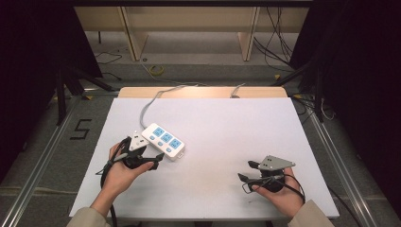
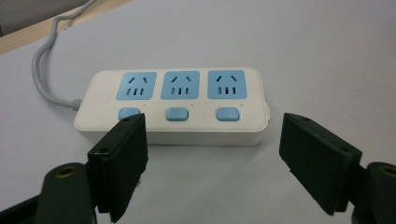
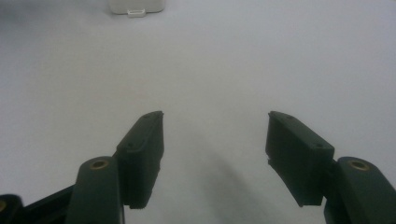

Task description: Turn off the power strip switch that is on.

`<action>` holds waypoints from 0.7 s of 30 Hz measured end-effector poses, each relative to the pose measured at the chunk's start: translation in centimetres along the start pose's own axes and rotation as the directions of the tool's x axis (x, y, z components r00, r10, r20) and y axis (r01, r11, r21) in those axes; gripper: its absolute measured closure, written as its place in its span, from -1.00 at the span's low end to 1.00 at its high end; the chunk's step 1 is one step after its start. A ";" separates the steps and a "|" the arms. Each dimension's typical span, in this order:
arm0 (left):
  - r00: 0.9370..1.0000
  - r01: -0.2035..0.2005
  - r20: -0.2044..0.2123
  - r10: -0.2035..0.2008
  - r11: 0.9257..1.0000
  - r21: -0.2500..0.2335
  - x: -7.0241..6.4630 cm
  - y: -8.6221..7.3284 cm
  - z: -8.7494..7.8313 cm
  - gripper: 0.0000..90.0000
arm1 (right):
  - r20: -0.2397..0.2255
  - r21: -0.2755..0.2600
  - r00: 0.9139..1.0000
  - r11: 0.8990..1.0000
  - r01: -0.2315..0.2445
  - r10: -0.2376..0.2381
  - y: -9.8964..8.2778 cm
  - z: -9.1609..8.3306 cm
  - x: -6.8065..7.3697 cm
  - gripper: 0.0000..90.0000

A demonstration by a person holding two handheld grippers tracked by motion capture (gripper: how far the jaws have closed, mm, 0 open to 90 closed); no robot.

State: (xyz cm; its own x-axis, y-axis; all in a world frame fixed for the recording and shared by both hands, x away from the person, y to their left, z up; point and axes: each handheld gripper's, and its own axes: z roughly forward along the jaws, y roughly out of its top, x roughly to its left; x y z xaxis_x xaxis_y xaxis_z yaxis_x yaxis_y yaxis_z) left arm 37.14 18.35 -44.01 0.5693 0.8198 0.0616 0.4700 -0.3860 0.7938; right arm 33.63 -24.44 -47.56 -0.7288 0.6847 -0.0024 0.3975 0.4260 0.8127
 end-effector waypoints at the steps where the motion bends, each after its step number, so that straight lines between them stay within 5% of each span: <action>1: 1.000 0.002 -0.001 -0.002 1.000 -0.007 0.0 -0.2 0.0 -0.49 | 0.000 0.000 1.000 1.000 0.001 -0.001 0.0 0.0 0.0 -0.16; 21: 0.999 0.021 -0.042 -0.020 1.000 0.020 0.3 -4.0 -0.7 -0.50 | -0.002 0.002 1.000 1.000 0.006 -0.006 0.0 -0.1 0.0 -0.16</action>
State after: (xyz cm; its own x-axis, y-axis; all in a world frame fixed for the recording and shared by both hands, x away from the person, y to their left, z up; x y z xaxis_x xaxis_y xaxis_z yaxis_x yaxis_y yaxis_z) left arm 34.97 20.44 -46.70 0.5306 0.8446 0.0709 0.4955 -0.3769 0.7826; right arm 33.58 -24.45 -47.49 -0.7323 0.6810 -0.0058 0.3942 0.4309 0.8117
